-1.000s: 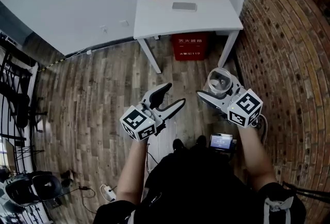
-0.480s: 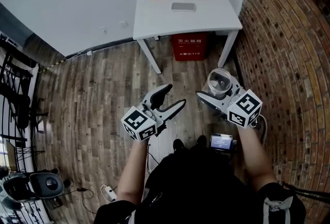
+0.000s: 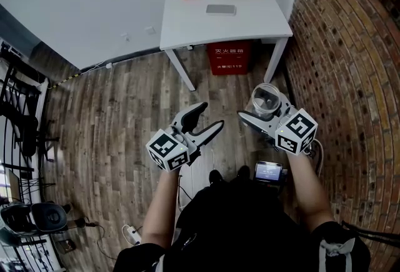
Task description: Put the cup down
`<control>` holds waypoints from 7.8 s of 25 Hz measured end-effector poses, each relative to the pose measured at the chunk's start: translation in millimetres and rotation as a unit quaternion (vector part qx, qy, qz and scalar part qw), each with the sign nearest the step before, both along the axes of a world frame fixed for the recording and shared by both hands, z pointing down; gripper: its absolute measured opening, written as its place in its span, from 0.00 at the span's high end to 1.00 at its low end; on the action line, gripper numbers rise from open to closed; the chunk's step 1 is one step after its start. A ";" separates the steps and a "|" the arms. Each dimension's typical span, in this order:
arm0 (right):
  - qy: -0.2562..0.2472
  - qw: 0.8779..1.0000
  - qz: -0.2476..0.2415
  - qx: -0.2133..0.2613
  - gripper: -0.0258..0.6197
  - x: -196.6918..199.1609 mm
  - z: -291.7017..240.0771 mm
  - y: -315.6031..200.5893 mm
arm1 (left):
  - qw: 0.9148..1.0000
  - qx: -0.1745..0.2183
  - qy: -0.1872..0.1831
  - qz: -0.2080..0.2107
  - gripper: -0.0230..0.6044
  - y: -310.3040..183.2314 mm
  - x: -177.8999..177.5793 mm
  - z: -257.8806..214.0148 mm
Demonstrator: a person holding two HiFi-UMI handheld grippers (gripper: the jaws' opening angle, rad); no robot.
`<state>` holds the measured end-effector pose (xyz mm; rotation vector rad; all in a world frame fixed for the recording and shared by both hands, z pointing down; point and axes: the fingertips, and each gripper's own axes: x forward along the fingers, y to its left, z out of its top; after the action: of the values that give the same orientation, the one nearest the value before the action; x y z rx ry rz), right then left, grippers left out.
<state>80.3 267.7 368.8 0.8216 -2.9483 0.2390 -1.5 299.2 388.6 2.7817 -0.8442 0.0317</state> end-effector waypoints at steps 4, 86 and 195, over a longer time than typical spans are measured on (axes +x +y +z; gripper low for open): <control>-0.002 1.000 -0.001 0.000 0.38 12.8 0.6 -7.5 | 1.000 -0.001 -0.002 -0.005 0.50 -6.9 10.2 -0.4; -0.001 0.998 -0.030 -0.052 0.38 -81.5 40.2 -502.6 | 0.997 -0.060 -0.008 -0.048 0.53 -496.6 -85.3 43.9; 0.019 0.999 -0.006 -0.032 0.20 -120.2 167.4 -733.2 | 0.991 -0.104 -0.002 -0.082 0.61 -572.6 -111.2 64.1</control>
<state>-39.9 -465.5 536.3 0.7924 -2.8930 0.3118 -112.7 -273.4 452.8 2.5133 -1.0051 0.0917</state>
